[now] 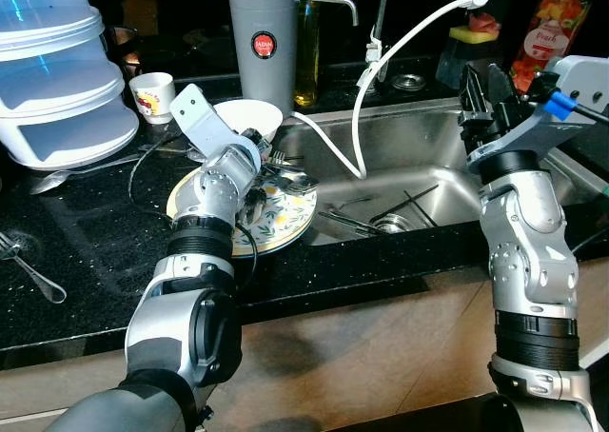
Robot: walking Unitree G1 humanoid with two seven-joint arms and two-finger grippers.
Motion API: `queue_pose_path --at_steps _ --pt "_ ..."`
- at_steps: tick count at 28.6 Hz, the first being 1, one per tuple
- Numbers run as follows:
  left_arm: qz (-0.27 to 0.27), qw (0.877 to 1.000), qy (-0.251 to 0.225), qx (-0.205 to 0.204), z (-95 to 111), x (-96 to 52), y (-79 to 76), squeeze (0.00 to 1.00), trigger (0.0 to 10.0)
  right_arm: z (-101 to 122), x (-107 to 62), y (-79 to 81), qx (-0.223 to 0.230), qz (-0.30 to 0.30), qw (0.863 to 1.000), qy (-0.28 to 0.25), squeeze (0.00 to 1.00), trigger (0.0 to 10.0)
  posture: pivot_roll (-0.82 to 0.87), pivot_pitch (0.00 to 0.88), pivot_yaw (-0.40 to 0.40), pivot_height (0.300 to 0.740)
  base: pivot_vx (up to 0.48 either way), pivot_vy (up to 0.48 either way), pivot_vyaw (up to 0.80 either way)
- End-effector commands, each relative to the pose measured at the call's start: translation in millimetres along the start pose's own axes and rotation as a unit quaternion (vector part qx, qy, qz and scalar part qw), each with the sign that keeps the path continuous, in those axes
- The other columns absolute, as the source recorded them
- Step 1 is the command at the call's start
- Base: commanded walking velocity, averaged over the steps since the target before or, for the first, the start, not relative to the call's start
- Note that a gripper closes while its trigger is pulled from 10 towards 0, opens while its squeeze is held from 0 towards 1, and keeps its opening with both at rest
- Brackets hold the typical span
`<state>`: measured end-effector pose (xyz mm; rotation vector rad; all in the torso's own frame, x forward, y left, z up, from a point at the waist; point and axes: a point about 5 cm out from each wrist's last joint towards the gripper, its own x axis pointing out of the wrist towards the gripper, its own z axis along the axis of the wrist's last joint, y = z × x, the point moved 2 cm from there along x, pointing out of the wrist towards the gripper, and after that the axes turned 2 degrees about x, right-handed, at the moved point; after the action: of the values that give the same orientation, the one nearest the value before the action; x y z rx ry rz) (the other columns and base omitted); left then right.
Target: Kitchen organization
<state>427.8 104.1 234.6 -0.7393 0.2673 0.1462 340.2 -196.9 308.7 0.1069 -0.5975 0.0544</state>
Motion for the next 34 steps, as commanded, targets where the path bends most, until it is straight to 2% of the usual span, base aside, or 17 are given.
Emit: queue_pose_path --at_steps 1,5,11,15,17,21,25,26,28,29,30,34 --pt "0.008 1.0 0.006 -0.01 -1 -1.2 0.6 0.0 10.0 1 1.0 0.1 0.001 -0.002 1.0 0.0 0.0 10.0 -0.01 0.0 0.024 0.74 0.0 0.0 0.0" --pt "0.017 1.0 0.013 -0.023 1 -0.8 1.8 0.0 10.0 0 1.0 0.1 0.002 -0.001 1.0 0.001 0.0 10.0 -0.01 0.0 0.023 0.74 0.0 0.0 0.0" --pt "0.039 0.996 0.048 -0.065 -7 4.6 12.8 0.0 10.0 -1 0.8 0.5 0.002 0.0 1.0 0.002 0.0 10.0 -0.02 0.0 0.019 0.74 0.0 0.0 0.0" --pt "0.035 0.989 0.076 -0.124 -14 9.0 16.2 0.0 10.0 1 -2.5 0.0 -0.001 0.002 1.0 0.007 0.0 10.0 -0.05 0.017 0.008 0.74 0.0 0.0 0.0" --pt "0.036 0.988 0.077 -0.129 -14 9.6 16.9 0.0 10.0 2 -3.2 0.1 -0.002 0.003 1.0 0.008 0.0 10.0 -0.05 0.017 0.008 0.74 0.0 0.0 0.0" --pt "0.04 0.979 0.101 -0.173 -23 14.1 22.8 0.0 10.0 2 -8.7 -0.3 -0.008 0.006 1.0 0.018 0.0 10.0 -0.09 0.057 0.006 0.74 0.0 0.0 0.0" --pt "0.046 0.977 0.104 -0.179 -27 15.2 26.2 0.0 10.0 2 -10.0 -1.2 -0.01 0.004 1.0 0.021 0.0 10.0 -0.09 0.064 0.007 0.74 0.0 0.0 0.0" --pt "0.056 0.976 0.109 -0.181 -31 15.9 31.0 0.0 5.1 1 -10.7 -1.5 -0.01 0.003 1.0 0.023 0.0 10.0 -0.09 0.068 0.007 0.74 0.0 0.0 0.0" --pt "0.056 0.976 0.109 -0.181 -31 15.9 31.0 0.0 5.1 1 -10.7 -1.5 -0.01 0.003 1.0 0.023 0.0 10.0 -0.09 0.068 0.007 0.74 0.0 0.0 0.0" --pt "0.068 0.975 0.112 -0.18 -34 16.7 37.1 0.0 0.0 1 -11.2 -1.1 -0.01 0.003 1.0 0.024 0.0 10.0 -0.09 0.069 0.007 0.74 0.0 0.0 0.0" --pt "0.077 0.975 0.109 -0.178 -35 17.7 44.0 0.0 0.0 0 -11.2 -0.5 -0.01 0.003 1.0 0.025 0.0 10.0 -0.1 0.066 0.005 0.74 0.0 0.0 0.0" --pt "0.079 0.975 0.096 -0.182 -28 19.2 51.6 0.0 0.0 1 -10.1 -0.3 -0.011 0.005 1.0 0.026 0.0 10.0 -0.09 0.062 0.003 0.74 0.0 0.0 0.0"
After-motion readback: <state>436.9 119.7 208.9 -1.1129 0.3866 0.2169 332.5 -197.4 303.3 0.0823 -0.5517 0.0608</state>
